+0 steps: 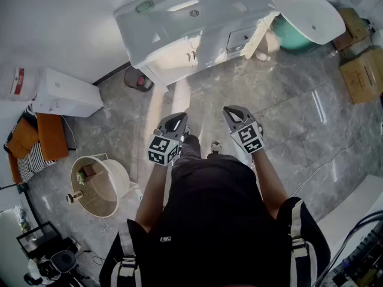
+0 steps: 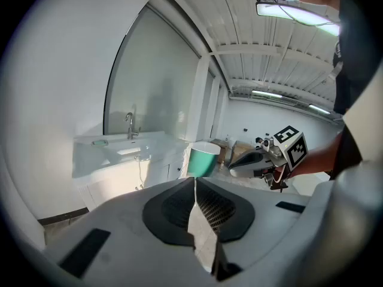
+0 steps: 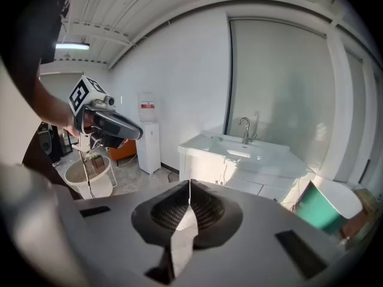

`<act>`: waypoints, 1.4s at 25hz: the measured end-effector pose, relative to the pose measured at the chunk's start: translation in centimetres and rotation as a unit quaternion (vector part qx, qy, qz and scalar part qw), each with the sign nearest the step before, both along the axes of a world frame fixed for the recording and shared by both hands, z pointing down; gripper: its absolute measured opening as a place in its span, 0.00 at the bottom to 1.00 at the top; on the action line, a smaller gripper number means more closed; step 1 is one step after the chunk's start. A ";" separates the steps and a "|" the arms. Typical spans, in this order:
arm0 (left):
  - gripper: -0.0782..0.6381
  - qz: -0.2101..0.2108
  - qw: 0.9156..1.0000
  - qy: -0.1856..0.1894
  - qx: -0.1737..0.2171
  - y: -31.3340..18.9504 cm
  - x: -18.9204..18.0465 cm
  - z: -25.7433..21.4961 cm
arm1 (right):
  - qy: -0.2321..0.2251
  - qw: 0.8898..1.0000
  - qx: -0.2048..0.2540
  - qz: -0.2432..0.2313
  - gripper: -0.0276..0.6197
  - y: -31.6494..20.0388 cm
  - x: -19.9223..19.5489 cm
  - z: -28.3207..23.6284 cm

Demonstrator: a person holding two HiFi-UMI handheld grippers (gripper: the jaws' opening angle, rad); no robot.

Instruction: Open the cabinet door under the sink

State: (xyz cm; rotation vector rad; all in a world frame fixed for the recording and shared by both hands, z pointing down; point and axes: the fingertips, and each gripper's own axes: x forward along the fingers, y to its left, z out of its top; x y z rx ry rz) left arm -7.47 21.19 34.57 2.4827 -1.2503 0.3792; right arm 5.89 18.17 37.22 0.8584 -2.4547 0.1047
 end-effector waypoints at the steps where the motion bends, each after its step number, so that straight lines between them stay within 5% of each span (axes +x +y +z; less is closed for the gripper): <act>1: 0.13 0.000 1.000 0.000 0.000 -0.1 0.1 0.0 | 0.000 1.000 0.000 0.000 0.14 0.0 0.1 0.1; 20: 0.13 0.003 1.000 0.005 -0.018 -3.4 -1.4 0.7 | 0.003 1.000 -0.023 0.021 0.14 -3.1 -0.7 1.3; 35: 0.13 0.043 0.998 0.014 -0.033 -12.5 -7.8 2.1 | 0.009 0.997 -0.039 0.063 0.14 -11.4 -7.3 3.1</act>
